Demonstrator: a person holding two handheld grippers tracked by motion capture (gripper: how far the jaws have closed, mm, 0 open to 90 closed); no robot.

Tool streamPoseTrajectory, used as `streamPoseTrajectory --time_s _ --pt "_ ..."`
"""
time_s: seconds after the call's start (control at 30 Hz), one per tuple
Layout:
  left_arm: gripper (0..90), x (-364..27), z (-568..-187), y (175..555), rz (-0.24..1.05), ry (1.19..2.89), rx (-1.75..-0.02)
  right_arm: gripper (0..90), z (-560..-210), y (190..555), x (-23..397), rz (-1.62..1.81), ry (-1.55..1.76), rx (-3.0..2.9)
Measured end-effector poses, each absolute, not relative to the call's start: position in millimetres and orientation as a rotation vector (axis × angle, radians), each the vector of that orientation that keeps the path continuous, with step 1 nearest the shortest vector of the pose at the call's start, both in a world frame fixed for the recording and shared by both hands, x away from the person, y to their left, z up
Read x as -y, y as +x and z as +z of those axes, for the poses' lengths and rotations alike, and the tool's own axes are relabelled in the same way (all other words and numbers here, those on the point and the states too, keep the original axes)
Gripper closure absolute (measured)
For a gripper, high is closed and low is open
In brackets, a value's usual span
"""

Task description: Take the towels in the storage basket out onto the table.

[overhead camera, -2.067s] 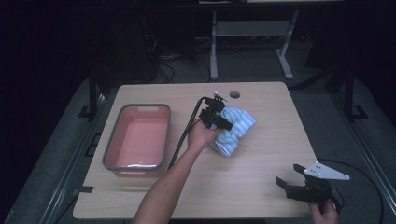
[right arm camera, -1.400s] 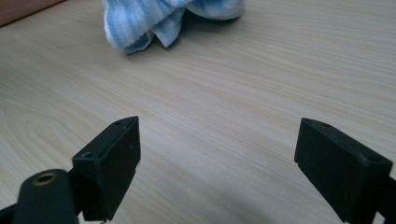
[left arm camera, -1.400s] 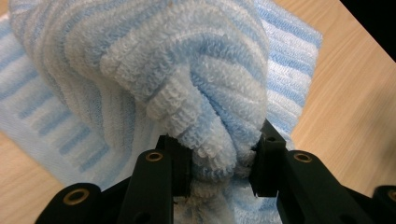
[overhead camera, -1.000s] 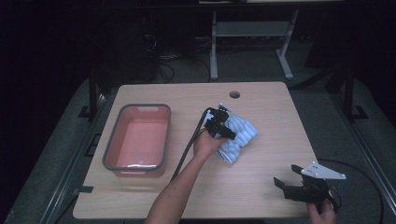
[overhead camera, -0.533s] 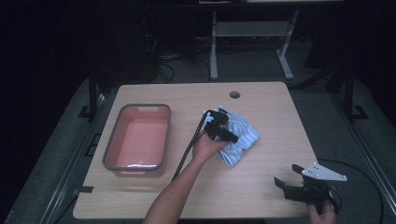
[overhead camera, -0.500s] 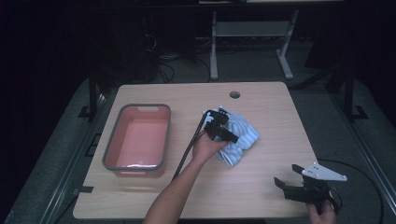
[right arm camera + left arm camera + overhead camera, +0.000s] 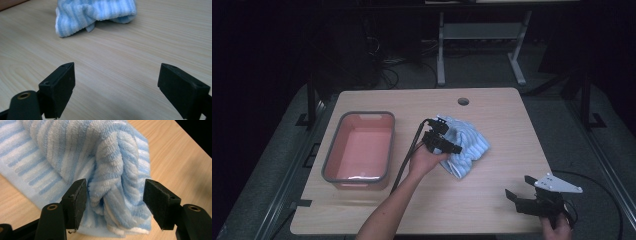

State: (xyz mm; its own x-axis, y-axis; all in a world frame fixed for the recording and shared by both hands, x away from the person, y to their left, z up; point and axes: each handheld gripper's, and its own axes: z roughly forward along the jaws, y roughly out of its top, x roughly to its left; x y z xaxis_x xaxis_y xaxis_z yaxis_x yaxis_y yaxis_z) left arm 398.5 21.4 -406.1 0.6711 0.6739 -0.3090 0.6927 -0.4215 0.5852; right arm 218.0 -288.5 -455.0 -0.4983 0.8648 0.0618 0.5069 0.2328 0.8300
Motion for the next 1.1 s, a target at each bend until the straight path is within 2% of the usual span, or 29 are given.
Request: streamPoseTrajectory --time_s 1.1 --pt "26.1 -61.3 -398.3 341.7 0.019 2.125 -0.933 13.8 -455.9 219.0 287.0 1.144 1.267 -2.113"
